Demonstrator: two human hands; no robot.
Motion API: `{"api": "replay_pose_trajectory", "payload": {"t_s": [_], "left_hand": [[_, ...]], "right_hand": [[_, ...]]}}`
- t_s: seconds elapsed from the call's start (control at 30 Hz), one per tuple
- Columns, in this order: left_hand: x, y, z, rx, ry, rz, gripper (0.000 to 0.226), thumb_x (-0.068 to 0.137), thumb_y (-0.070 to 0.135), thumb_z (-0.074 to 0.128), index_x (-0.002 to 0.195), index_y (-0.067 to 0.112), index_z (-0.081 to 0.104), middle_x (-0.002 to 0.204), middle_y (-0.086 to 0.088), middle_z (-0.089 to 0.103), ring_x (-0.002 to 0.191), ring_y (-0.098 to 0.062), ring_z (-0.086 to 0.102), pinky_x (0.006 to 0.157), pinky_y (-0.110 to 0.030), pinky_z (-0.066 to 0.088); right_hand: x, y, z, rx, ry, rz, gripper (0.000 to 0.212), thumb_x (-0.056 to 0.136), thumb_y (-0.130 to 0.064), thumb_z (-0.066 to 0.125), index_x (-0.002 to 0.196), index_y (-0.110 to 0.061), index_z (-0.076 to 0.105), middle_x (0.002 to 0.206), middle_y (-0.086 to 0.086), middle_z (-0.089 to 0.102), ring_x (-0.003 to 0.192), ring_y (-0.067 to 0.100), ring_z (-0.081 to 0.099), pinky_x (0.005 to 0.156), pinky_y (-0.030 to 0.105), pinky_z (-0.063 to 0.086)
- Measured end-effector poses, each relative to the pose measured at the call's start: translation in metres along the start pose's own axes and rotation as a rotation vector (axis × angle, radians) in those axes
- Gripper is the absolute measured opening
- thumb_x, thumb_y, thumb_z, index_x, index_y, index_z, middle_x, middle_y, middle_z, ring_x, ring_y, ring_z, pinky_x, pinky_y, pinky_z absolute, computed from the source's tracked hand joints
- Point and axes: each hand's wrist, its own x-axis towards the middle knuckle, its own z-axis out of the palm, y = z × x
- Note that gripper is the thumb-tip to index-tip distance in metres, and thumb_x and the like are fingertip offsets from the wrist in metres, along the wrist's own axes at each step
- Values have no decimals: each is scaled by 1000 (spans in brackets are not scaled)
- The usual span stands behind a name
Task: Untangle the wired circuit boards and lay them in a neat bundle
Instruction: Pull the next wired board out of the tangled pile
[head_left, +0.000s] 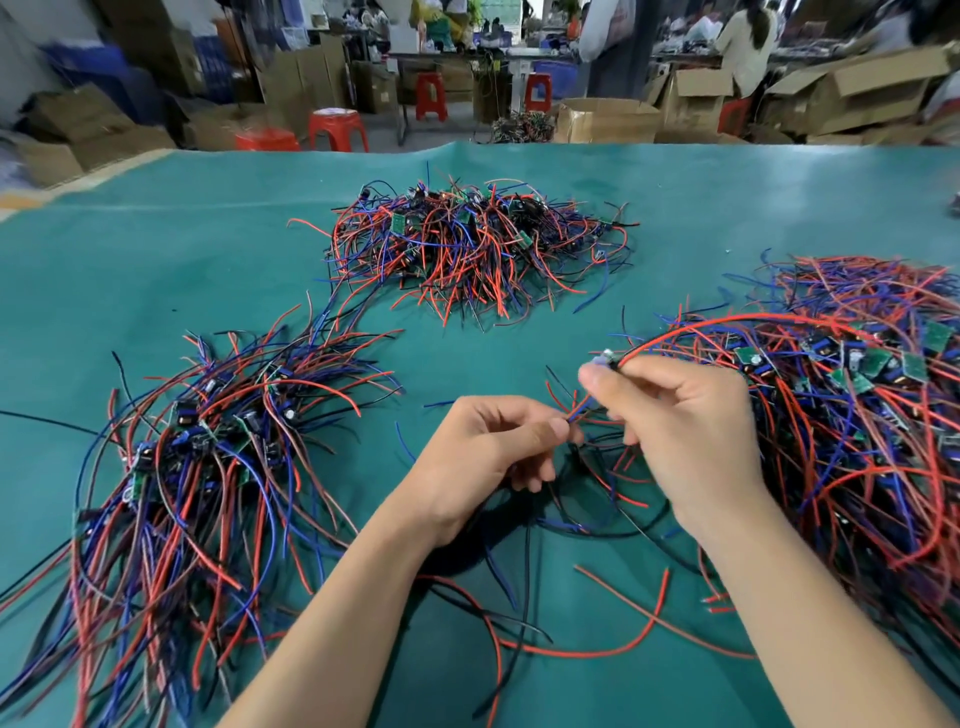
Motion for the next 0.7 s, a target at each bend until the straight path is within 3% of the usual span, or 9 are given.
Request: {"api": "replay_pose_trajectory", "payload": {"t_s": [0.07, 0.2, 0.37, 0.47, 0.6, 0.7], "left_hand": [[0, 0, 1, -5, -29, 6, 14, 88, 23, 67, 86, 12, 77, 62, -6, 61, 58, -18, 50, 56, -25, 40], [0, 2, 1, -2, -57, 6, 15, 89, 20, 66, 87, 8, 76, 62, -6, 63, 57, -16, 50, 55, -20, 39], [-1, 0, 3, 50, -56, 19, 13, 93, 7, 64, 87, 5, 75, 66, -6, 66, 59, -13, 53, 55, -18, 40], [0, 0, 3, 53, -28, 13, 15, 95, 5, 62, 87, 6, 74, 68, -3, 67, 59, -9, 54, 57, -16, 42], [0, 1, 5, 75, 16, 15, 15, 96, 4, 59, 91, 3, 73, 71, -4, 68, 60, -9, 55, 57, -16, 43], [-1, 6, 7, 68, 36, 3, 19, 94, -1, 58, 85, 7, 73, 68, -1, 68, 58, -8, 56, 56, -16, 44]], "right_hand": [[4, 0, -5, 70, 95, 53, 42, 81, -42, 77, 70, -3, 67, 60, 21, 54, 53, 14, 42, 51, 38, 33], [14, -2, -22, 335, 248, 194, 17, 92, -17, 74, 76, -11, 76, 73, 1, 71, 59, 7, 53, 45, 20, 39], [26, -23, -59, 501, 442, 183, 17, 99, -27, 64, 85, -18, 68, 81, -1, 68, 58, 6, 53, 46, 17, 38], [37, -48, -89, 387, 257, 229, 37, 103, -46, 49, 77, -25, 65, 67, -8, 61, 49, 3, 50, 48, 18, 38], [25, -82, -50, 409, 198, 197, 29, 91, -35, 65, 69, -18, 70, 60, -5, 68, 45, 7, 51, 39, 18, 35], [14, -111, 2, 478, -23, 174, 33, 88, -28, 72, 59, -13, 71, 60, 2, 68, 44, 13, 49, 40, 22, 32]]}}
